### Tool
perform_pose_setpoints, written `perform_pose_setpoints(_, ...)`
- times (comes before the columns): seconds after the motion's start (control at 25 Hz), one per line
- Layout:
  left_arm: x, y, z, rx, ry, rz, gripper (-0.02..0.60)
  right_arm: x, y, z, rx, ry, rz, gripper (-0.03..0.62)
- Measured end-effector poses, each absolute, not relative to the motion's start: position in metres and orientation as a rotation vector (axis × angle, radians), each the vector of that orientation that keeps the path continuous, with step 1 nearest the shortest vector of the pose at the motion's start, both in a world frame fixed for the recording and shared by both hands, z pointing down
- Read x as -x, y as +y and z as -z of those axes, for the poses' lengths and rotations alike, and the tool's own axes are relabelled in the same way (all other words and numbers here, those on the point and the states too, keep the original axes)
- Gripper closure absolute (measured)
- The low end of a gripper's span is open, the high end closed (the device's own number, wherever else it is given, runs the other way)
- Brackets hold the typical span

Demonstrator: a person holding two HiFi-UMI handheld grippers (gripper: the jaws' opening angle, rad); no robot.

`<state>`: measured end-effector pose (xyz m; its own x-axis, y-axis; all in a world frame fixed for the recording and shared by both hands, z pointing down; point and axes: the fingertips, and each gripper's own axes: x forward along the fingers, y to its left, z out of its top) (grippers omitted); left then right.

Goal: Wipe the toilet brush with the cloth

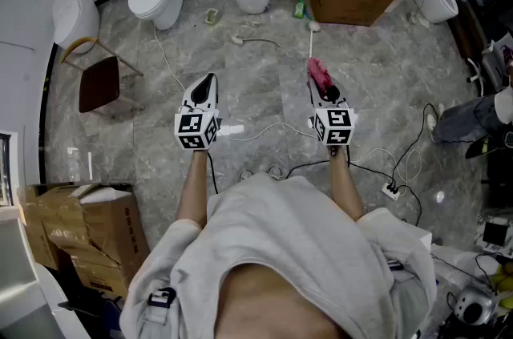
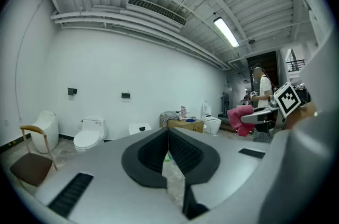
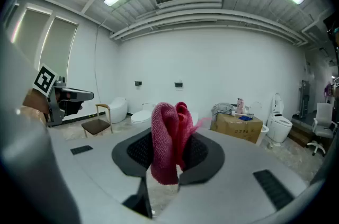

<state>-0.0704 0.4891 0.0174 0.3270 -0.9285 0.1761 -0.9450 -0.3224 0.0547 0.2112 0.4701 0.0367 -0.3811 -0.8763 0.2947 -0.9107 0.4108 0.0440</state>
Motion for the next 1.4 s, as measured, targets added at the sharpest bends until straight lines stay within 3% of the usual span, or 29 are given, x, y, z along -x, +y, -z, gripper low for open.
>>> perform_pose_setpoints(1.4,-0.006,0.446,-0.044,-2.374,-1.716,-0.245,0.56,-0.259,0.423,-0.068,-1.438,-2.491,-0.323,0.477)
